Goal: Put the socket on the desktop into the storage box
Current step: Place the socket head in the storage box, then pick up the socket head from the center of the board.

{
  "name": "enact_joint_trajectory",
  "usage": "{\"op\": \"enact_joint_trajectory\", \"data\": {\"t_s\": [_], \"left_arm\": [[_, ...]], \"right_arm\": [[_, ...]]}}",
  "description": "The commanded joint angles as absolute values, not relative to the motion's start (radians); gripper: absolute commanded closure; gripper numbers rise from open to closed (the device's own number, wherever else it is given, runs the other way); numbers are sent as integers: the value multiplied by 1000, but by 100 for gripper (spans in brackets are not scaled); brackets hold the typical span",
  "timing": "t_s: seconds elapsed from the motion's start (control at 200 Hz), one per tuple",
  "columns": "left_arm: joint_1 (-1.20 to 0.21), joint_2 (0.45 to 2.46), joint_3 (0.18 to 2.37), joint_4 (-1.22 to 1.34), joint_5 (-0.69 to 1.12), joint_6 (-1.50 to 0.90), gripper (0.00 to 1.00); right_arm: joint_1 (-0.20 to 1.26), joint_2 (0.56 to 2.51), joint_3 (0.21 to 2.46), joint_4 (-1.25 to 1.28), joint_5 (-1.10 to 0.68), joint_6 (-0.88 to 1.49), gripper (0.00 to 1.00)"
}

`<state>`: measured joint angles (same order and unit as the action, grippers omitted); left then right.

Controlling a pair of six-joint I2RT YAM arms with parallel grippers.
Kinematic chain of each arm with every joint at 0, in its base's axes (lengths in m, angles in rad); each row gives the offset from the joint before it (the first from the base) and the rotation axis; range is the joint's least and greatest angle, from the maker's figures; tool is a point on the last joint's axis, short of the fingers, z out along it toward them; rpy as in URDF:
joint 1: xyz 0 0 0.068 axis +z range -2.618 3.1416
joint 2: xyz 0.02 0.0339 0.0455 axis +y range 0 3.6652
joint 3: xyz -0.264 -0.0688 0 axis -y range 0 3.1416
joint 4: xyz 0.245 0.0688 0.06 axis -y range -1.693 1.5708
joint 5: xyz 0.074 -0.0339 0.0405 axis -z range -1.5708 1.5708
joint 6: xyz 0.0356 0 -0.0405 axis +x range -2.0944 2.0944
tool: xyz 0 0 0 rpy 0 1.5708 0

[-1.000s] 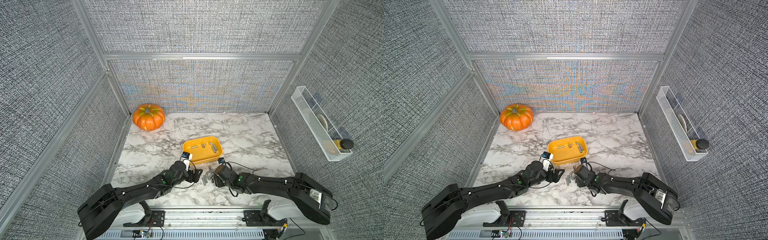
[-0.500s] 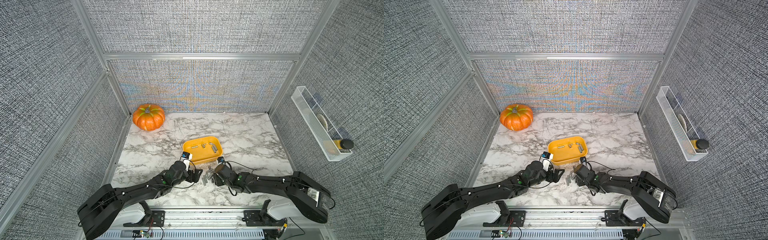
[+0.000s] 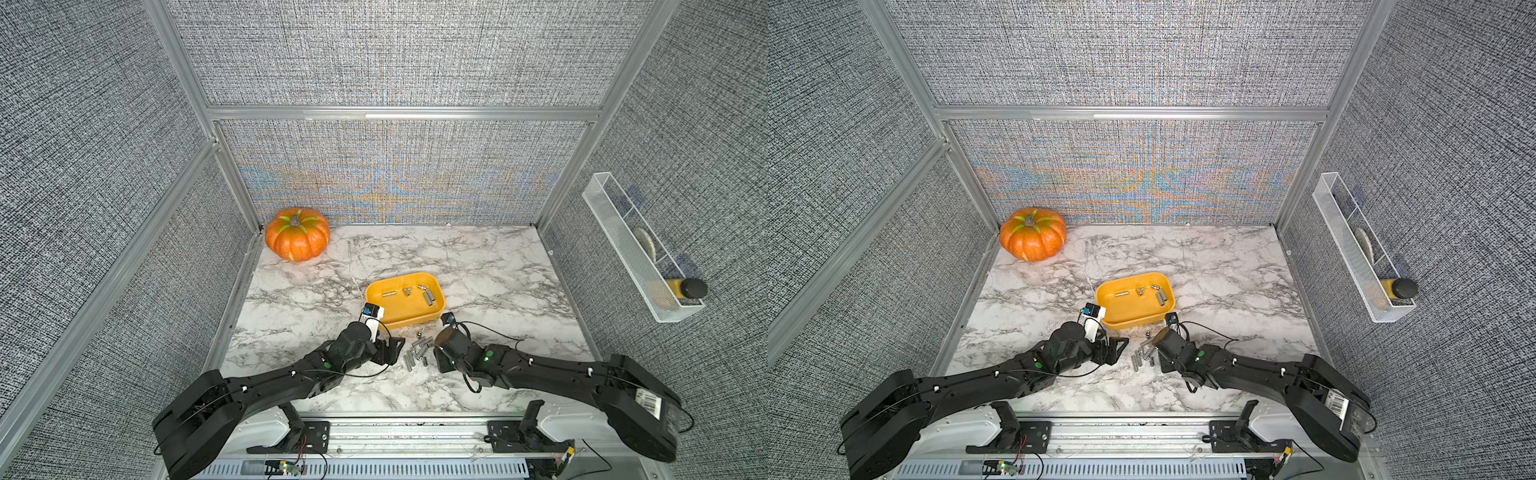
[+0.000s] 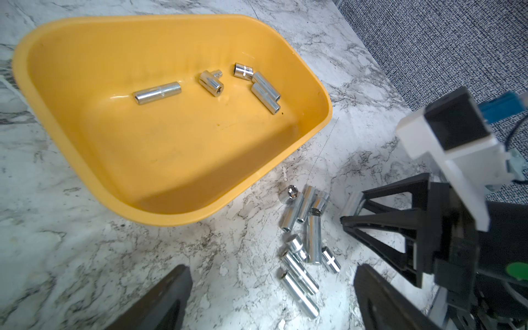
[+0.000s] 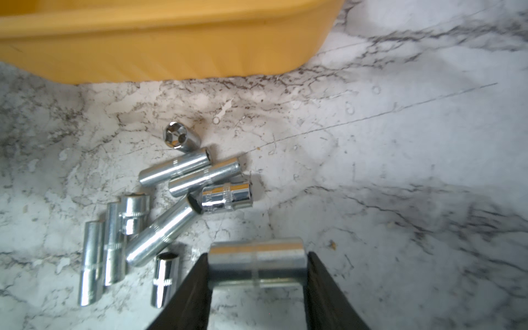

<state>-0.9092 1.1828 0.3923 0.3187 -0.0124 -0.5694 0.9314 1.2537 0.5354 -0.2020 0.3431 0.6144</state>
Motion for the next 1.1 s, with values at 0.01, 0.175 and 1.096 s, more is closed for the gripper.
{"op": "enact_joint_trajectory", "data": {"t_s": [0.01, 0.175, 1.096], "left_arm": [[-910, 1171, 400, 293, -83, -573, 6], [-910, 1144, 394, 271, -143, -575, 6], [-910, 1193, 410, 286, -97, -560, 6]], "right_arm": [[918, 1165, 565, -322, 447, 599, 61], [811, 1089, 621, -228, 408, 490, 64], [698, 1771, 1191, -192, 249, 315, 41]]}}
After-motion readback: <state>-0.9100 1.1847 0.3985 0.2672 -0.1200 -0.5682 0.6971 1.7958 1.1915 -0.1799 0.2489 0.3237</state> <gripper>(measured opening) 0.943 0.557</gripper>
